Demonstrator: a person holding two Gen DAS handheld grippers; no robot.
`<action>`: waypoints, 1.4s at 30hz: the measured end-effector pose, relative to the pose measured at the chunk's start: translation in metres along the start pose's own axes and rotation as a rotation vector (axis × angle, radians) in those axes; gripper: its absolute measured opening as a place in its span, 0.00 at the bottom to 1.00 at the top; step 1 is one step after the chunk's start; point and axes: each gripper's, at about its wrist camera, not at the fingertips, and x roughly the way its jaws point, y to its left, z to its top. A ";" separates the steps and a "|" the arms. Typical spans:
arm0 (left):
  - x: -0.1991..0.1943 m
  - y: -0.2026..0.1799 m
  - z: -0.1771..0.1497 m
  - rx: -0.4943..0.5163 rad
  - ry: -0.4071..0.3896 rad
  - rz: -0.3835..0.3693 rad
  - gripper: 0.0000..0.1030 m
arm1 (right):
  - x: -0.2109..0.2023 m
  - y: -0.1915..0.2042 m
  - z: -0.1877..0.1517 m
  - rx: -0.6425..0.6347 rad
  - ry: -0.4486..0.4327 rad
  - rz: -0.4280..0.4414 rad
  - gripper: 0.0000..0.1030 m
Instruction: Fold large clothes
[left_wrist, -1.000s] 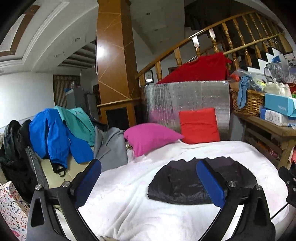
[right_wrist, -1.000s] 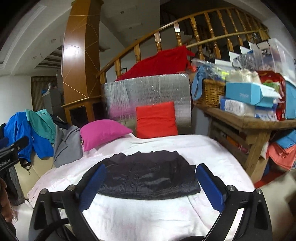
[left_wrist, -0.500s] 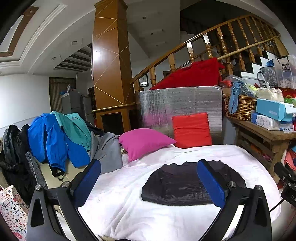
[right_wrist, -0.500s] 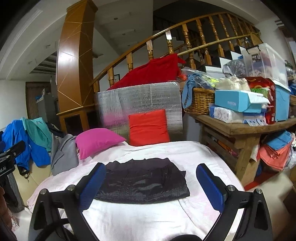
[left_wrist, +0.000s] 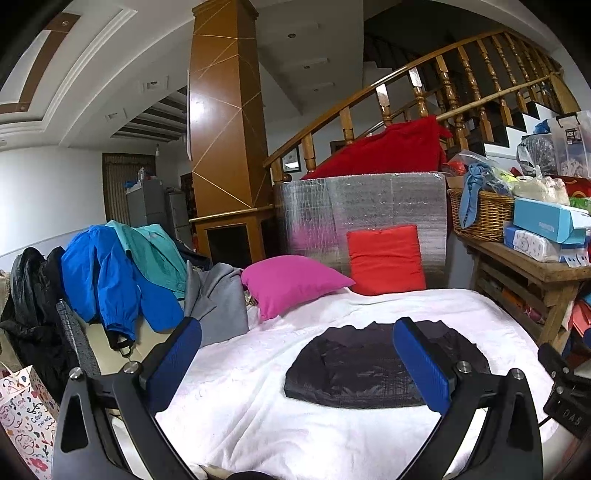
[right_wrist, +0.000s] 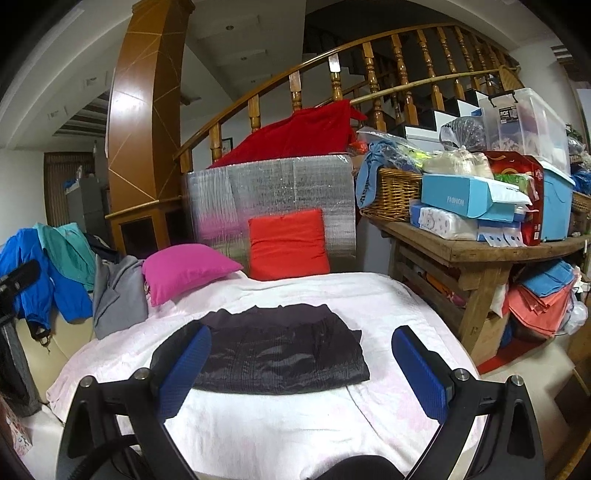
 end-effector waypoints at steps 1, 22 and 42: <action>-0.001 0.001 0.000 -0.002 -0.003 0.004 1.00 | -0.001 0.001 0.000 -0.002 0.002 0.005 0.97; -0.023 0.021 0.005 -0.016 -0.049 0.027 1.00 | -0.020 0.023 0.012 -0.055 -0.024 0.011 0.97; -0.009 0.022 -0.008 0.017 0.013 0.009 1.00 | -0.013 0.025 0.011 -0.066 0.024 -0.039 0.97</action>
